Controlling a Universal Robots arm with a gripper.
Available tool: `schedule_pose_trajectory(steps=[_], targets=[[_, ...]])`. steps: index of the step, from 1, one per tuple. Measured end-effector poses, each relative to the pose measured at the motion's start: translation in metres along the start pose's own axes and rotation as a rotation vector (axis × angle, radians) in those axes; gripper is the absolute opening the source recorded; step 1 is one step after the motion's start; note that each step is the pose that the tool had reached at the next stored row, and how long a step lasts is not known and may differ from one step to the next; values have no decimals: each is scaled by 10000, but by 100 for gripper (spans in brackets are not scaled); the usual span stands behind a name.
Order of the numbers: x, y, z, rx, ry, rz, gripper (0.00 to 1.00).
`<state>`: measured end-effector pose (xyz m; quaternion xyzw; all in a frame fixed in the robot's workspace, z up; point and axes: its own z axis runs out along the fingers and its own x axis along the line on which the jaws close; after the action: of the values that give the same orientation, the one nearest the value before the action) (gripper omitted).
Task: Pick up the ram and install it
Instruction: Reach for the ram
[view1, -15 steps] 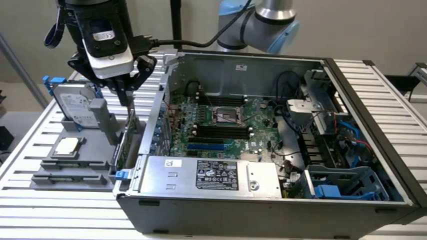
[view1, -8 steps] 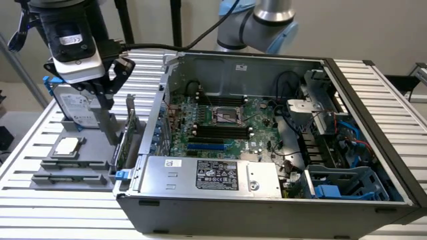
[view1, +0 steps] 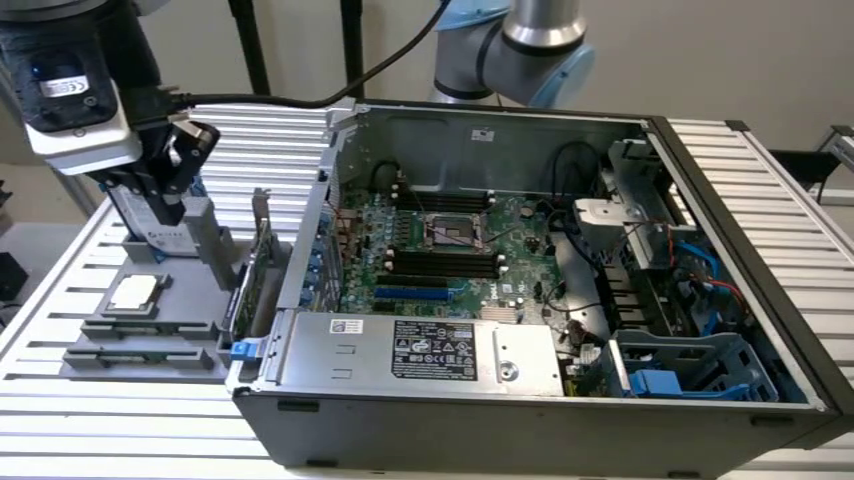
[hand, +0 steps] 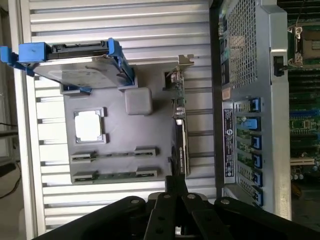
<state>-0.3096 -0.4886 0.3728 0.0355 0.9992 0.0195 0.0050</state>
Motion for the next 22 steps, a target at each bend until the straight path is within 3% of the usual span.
schedule_pose_trajectory(steps=[10, 22], targets=[[443, -89, 25, 59, -3, 0, 11], [687, -228, 53, 178, 106, 3, 11]])
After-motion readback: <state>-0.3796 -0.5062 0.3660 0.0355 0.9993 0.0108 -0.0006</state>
